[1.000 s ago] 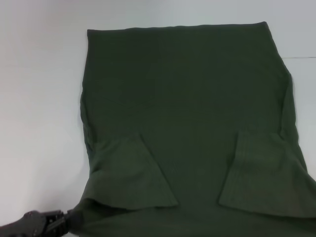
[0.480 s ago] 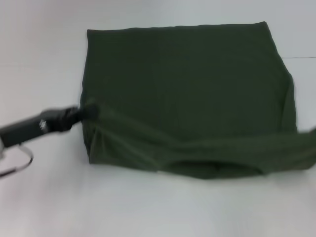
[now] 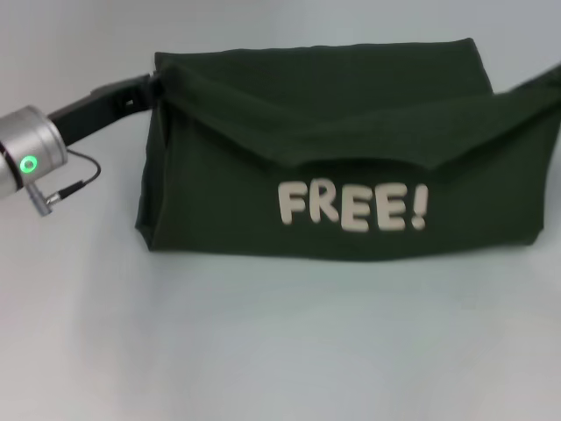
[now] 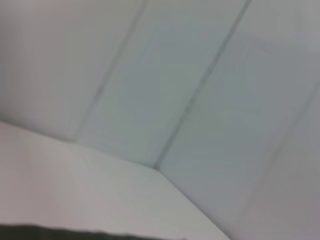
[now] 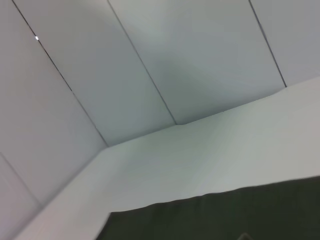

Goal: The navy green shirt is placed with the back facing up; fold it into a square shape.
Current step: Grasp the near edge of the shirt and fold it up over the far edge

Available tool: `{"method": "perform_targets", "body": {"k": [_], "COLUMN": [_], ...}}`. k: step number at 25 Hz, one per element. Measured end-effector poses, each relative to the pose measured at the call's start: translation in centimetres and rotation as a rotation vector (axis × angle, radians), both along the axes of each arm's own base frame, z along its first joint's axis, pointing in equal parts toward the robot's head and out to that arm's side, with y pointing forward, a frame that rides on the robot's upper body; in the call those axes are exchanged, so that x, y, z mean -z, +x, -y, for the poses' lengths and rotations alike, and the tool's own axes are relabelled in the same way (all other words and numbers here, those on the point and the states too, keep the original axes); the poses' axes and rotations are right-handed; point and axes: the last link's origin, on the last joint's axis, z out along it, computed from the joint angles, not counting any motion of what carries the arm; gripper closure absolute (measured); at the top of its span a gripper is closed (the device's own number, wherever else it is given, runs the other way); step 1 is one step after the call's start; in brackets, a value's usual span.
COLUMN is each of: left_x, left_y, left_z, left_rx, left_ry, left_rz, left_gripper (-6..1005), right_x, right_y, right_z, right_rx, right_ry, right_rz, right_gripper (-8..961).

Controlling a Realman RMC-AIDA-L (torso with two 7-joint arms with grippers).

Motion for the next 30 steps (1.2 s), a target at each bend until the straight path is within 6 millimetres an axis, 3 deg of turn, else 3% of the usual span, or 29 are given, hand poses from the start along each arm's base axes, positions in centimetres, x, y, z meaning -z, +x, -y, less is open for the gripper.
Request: {"method": "perform_targets", "body": {"k": [4, 9, 15, 18, 30], "left_x": [0.7, 3.2, 6.5, 7.5, 8.1], "left_y": [0.7, 1.3, 1.2, 1.1, 0.5], "left_z": [-1.5, -2.5, -2.3, -1.9, -1.4], "left_rx": [-0.039, -0.077, -0.104, -0.109, -0.134], "left_ry": [0.096, 0.197, 0.24, 0.243, 0.232], "left_rz": [-0.023, -0.087, -0.201, -0.229, -0.23], "left_gripper": [951, 951, 952, 952, 951], "right_x": [2.2, 4.9, 8.6, 9.5, 10.1], "right_y": [-1.5, -1.7, -1.1, -0.9, -0.5], "right_z": [-3.9, -5.4, -5.4, -5.2, -5.0], "right_rx": [0.059, 0.109, 0.169, 0.18, 0.184], "right_ry": [0.05, 0.074, 0.112, 0.122, 0.122], "right_rz": [0.092, 0.155, 0.223, 0.243, 0.268], "right_gripper": [933, 932, 932, 932, 932]}}
